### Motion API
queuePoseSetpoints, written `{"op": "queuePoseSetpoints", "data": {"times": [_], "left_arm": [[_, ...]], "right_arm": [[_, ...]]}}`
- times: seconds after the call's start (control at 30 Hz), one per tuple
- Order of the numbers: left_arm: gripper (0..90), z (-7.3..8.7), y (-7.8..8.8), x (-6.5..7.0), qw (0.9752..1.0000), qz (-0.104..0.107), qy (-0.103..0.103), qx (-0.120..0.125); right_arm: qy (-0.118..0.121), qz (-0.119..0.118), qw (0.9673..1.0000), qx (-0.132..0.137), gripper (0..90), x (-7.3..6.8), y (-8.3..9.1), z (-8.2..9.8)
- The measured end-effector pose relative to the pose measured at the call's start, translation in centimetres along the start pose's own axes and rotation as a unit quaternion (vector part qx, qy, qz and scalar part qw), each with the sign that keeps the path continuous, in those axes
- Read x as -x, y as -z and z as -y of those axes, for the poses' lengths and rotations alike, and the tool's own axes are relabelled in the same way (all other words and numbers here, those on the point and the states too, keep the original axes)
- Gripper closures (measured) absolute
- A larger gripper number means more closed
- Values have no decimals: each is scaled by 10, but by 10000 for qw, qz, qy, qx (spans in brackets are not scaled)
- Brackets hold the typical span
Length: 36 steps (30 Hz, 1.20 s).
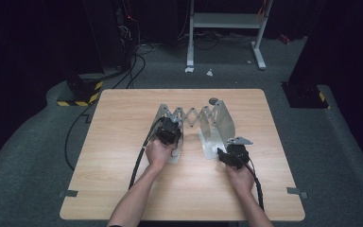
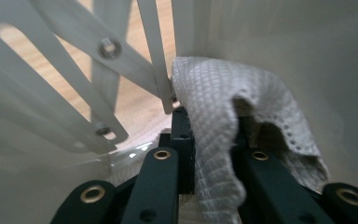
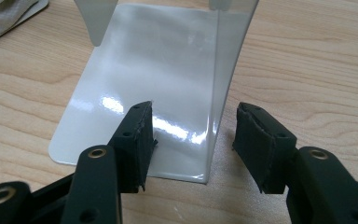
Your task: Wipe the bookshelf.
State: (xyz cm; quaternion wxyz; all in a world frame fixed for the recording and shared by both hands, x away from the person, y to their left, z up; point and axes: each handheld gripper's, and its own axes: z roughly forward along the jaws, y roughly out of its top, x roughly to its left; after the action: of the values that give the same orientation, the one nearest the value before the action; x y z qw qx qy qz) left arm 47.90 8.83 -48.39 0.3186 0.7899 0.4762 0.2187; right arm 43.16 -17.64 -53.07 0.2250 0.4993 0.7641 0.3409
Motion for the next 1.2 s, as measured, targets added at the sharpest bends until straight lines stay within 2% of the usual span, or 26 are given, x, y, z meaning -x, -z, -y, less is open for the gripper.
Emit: {"op": "queuePoseSetpoints", "data": {"times": [0.2,0.33,0.43,0.47,0.5,0.57,0.6,0.7,0.93,1.07,1.13,1.2], "left_arm": [[812,4,-2,-4,9995,159,259,82],[814,-5,11,-6,9979,271,458,376],[814,-13,26,-8,9953,352,609,673],[814,-17,36,-9,9926,425,726,878],[813,-17,36,-9,9926,425,726,878],[812,-20,41,-11,9895,512,873,1035],[811,-21,43,-12,9888,499,883,1092],[811,-26,45,-11,9899,418,781,1106],[809,-28,40,-15,9903,356,779,1094],[809,-25,36,-19,9923,344,738,938],[809,-21,32,-21,9945,255,647,785],[809,-19,30,-22,9946,249,671,752]], "right_arm": [[-5,-11,10000,6,468,0,0,0],[-1,-13,10000,5,467,0,0,0],[-1,-12,10000,3,468,0,0,0],[-1,-18,10000,3,468,0,0,0],[-1,-18,10000,3,468,0,0,0],[-2,-20,10000,3,468,0,0,0],[-2,-21,10000,3,468,0,0,0],[-5,-19,10000,6,469,0,0,0],[-16,-40,10000,9,467,0,0,0],[5,-34,10000,-5,468,0,0,0],[4,-41,10000,2,468,0,0,0],[3,-42,10000,2,467,0,0,0]]}}
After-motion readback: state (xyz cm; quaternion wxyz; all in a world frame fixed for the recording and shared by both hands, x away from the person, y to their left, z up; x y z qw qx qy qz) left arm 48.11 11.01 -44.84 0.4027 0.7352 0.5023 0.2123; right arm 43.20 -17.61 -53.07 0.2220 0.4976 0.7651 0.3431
